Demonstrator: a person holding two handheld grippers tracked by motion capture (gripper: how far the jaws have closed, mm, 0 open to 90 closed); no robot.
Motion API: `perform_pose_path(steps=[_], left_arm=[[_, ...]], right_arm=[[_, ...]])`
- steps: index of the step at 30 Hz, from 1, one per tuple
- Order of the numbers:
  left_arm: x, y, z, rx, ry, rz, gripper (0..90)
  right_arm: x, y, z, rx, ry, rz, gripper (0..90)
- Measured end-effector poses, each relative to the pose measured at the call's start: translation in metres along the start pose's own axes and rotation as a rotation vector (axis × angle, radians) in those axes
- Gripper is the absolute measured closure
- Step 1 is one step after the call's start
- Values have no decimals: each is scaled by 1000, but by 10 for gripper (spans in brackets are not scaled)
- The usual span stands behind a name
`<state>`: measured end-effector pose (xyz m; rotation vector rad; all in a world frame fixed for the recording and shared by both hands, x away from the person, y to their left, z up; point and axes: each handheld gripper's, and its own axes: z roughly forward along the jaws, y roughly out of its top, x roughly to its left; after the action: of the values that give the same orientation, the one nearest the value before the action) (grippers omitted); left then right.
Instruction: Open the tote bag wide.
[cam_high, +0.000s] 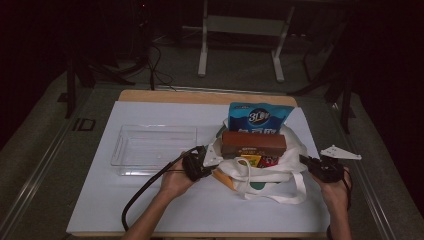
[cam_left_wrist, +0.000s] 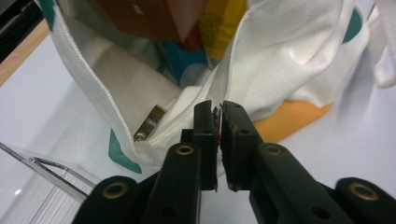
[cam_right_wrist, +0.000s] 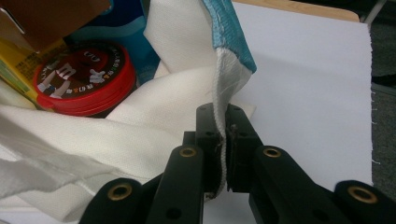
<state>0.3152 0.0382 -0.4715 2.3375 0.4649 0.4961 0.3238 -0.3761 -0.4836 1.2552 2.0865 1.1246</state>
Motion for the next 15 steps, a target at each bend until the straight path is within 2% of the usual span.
perform_pose_path(steps=[8, 11, 14, 15], left_arm=[[6, 1, -7, -17, -1, -13, 794], [9, 0, -10, -32, -15, -19, 781], [14, -2, -16, -78, -52, -55, 746], [14, -2, -16, -78, -52, -55, 744]], right_arm=[[1, 0, -2, -6, -3, -4, 847], [1, 0, -2, -12, -5, -4, 845], [2, -2, -3, -19, -6, -4, 832], [2, -2, -3, -19, -6, -4, 832]])
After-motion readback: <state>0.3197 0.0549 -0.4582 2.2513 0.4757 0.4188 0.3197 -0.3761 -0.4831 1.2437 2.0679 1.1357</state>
